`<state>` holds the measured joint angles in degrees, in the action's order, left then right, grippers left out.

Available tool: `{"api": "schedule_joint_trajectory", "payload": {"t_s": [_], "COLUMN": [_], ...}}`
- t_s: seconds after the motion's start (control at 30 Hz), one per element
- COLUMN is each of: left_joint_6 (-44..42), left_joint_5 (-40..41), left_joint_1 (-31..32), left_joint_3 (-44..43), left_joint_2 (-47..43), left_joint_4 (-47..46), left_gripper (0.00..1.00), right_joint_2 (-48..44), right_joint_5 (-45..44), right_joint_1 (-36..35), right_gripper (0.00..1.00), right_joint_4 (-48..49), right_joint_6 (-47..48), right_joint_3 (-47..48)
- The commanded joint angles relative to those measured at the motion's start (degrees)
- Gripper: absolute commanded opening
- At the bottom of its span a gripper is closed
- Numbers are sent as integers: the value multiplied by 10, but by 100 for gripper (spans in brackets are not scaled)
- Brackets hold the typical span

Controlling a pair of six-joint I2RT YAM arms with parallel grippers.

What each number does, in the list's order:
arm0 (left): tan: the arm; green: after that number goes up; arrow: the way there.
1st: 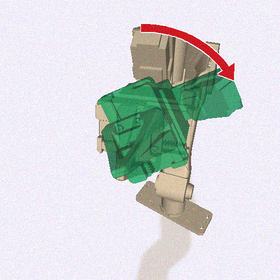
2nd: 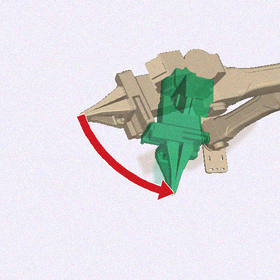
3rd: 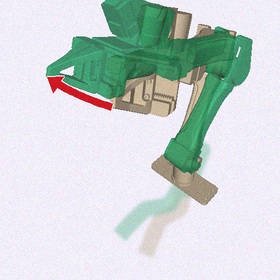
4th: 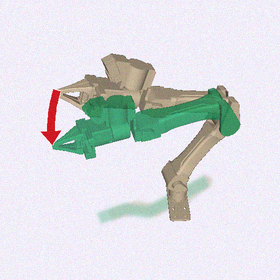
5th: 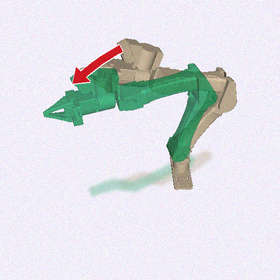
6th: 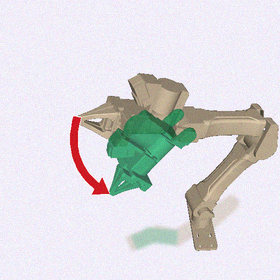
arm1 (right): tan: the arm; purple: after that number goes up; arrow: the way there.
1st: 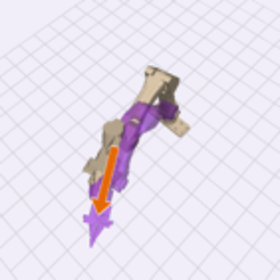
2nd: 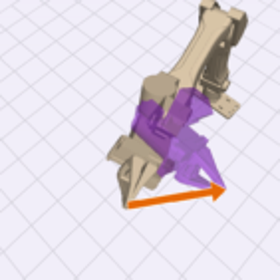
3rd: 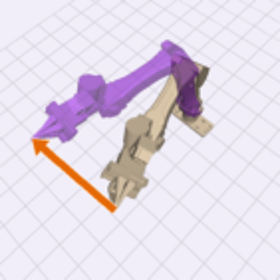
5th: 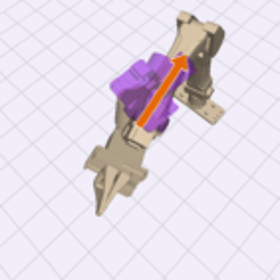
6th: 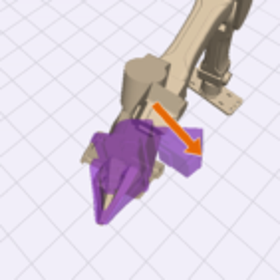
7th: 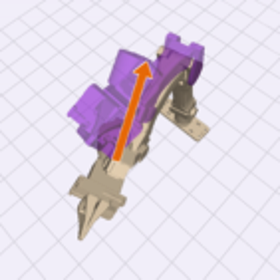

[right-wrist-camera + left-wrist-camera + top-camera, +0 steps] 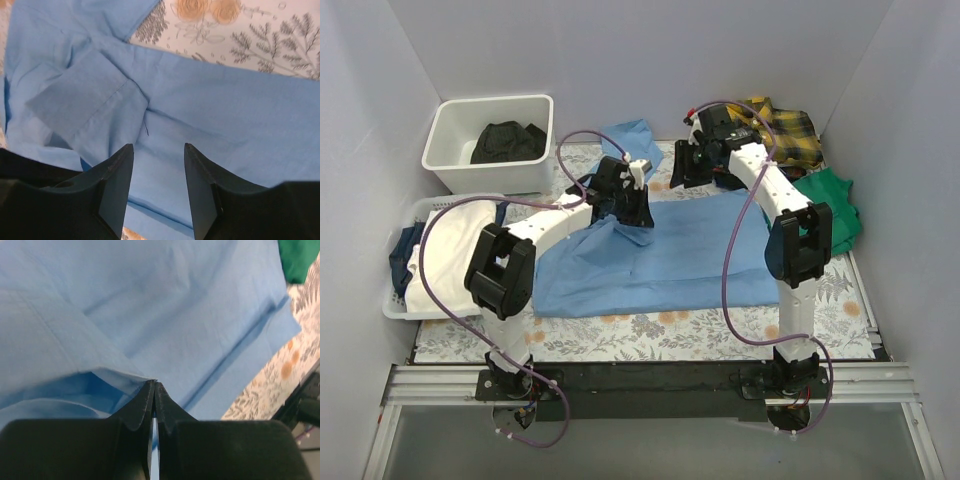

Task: Fold and stack the long sleeve shirts
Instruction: Fold the shirt

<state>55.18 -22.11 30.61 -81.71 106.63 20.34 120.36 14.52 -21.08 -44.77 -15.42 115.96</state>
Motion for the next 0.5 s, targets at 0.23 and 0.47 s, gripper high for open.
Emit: {"api": "schedule_joint_trajectory", "payload": {"t_s": [0.23,0.47], "left_joint_6": [-34,-31], "left_joint_5": [5,110], "left_joint_1": [95,94], "left_joint_3": [44,92], "left_joint_2": [-8,-107], "left_joint_4": [9,-3], "left_gripper": [11,54], "right_joint_2": [-62,-144], "right_joint_5": [21,0], "right_joint_1": [0,-1], "right_gripper": [54,58], "right_joint_4": [22,83], "right_joint_6": [43,32], "right_joint_3": [-139,-245]}}
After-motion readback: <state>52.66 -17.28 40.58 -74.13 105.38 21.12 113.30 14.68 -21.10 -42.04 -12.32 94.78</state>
